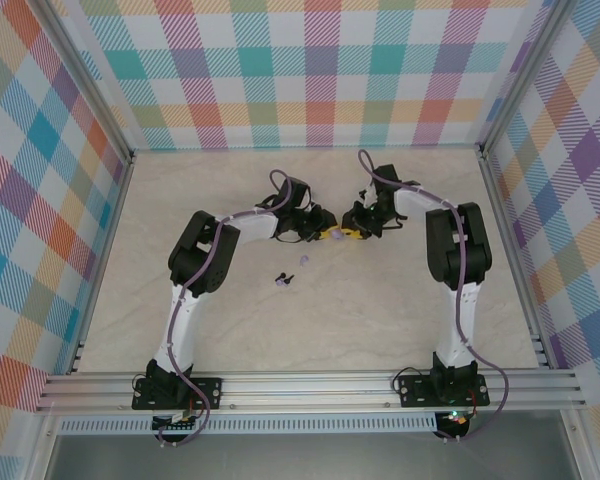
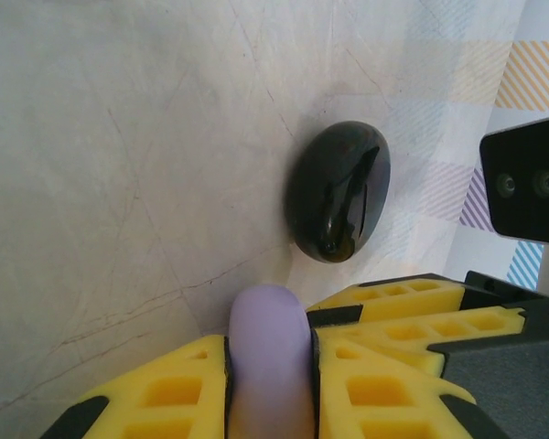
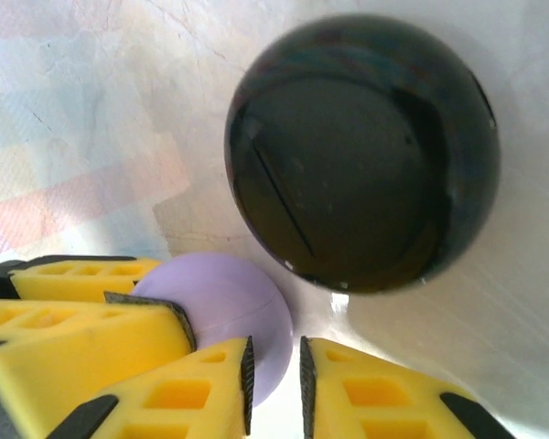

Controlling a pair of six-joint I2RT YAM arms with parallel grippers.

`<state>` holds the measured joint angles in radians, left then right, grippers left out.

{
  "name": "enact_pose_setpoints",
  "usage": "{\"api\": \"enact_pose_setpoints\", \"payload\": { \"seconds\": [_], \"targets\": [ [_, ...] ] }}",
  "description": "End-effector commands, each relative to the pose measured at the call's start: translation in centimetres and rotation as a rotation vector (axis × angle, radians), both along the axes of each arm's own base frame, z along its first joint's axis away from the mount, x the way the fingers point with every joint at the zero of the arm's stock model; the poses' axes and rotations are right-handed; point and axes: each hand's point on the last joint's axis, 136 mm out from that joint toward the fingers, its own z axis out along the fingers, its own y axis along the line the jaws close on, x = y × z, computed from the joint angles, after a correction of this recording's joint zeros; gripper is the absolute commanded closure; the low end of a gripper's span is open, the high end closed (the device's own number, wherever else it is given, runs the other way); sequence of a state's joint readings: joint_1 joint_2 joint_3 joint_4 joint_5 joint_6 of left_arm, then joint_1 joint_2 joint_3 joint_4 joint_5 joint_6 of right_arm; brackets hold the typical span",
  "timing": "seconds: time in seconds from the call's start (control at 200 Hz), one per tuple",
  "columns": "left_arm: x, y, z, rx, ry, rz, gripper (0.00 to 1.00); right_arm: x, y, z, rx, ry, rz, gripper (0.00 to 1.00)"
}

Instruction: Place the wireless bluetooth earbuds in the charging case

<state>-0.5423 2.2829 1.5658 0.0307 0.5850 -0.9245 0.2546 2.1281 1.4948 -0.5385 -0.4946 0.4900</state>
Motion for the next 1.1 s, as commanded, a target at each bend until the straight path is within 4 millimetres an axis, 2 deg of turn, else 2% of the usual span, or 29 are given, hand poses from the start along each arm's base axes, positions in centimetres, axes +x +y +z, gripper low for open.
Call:
{"api": "enact_pose_setpoints", "payload": {
  "seconds": [0.0, 0.21, 0.47, 0.59, 0.725, 0.875, 1.095],
  "targets": [
    [-0.7, -0.4, 2.2, 0.001, -0.057, -0.028, 0.84, -0.6, 0.1, 3.6, 0.038, -0.063, 0.01, 0.74],
    [-0.4, 1.0, 6.7, -0.003, -0.175, -0.043, 0.84, -1.1, -1.1, 8.3, 0.129, -0.189, 0.016, 0.7],
    [-0.6, 2.0, 11.5, -0.07, -0.322, -0.11, 0.84, -2.1, -1.0, 13.2, 0.228, -0.358, 0.095, 0.62],
    [-0.9, 2.7, 14.4, -0.132, -0.408, -0.155, 0.84, -3.0, -0.7, 16.8, 0.302, -0.468, 0.142, 0.56],
    [-2.7, 3.1, 18.4, -0.168, -0.533, -0.249, 0.84, -4.5, 0.0, 20.8, 0.396, -0.56, 0.217, 0.5],
    [-4.9, 3.8, 22.5, -0.172, -0.645, -0.308, 0.84, -5.9, 0.4, 24.0, 0.452, -0.629, 0.271, 0.42],
    [-8.3, 4.7, 27.3, -0.209, -0.763, -0.388, 0.84, -7.5, 0.9, 27.2, 0.519, -0.675, 0.343, 0.41]
  ]
}}
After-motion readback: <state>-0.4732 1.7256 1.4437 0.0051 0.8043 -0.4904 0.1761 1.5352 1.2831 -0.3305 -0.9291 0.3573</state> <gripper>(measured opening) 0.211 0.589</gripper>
